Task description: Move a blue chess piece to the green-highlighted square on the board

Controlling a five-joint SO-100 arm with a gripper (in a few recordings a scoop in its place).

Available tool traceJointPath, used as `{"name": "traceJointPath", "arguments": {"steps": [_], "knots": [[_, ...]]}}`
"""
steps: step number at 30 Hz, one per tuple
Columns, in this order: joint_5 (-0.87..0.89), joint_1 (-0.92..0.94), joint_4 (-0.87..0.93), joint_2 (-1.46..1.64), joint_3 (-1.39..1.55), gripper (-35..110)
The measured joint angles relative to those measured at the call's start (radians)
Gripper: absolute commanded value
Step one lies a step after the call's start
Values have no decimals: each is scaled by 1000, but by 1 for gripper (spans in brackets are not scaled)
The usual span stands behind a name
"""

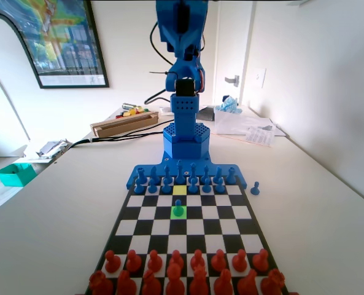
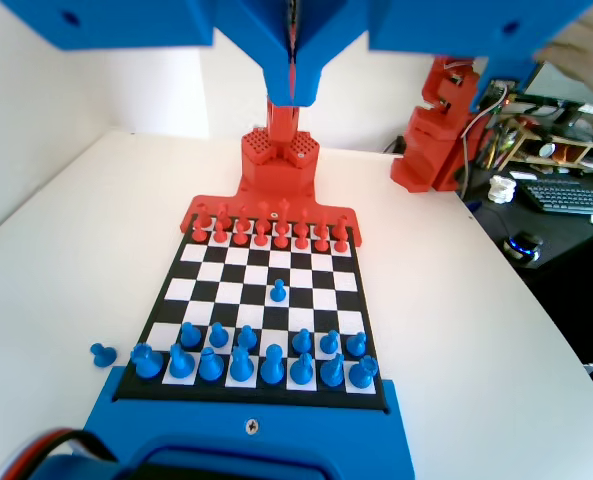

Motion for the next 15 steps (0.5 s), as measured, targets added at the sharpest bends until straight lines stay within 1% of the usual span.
{"name": "traceJointPath", "arguments": {"steps": [7, 10, 15], "knots": [[0, -26, -6, 127, 112, 1], [0, -32, -46, 172, 170, 1], [0, -32, -97, 190, 189, 1]]}}
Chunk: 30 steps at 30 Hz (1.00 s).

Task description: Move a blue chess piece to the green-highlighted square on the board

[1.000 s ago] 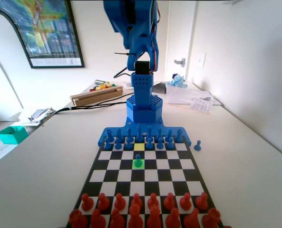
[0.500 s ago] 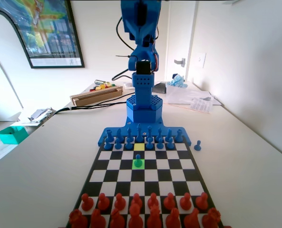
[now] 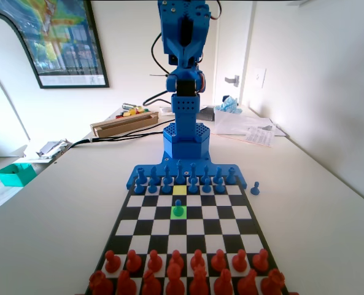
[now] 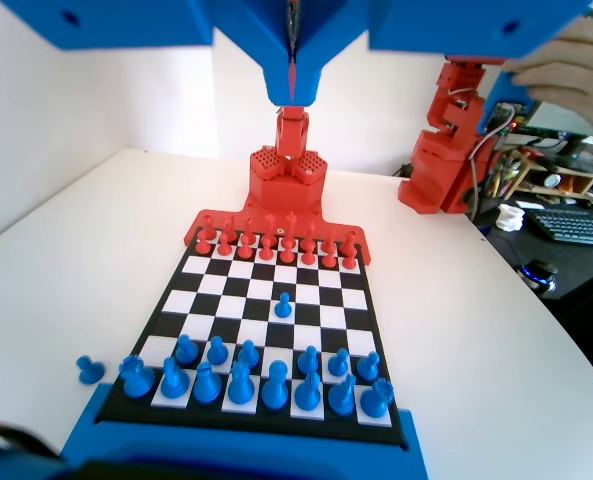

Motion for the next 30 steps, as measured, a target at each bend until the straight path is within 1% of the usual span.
{"name": "traceJointPath", "arguments": {"steps": [10, 30], "knots": [[11, -31, -6, 69, 15, 1], [6, -31, -6, 69, 18, 1]]}}
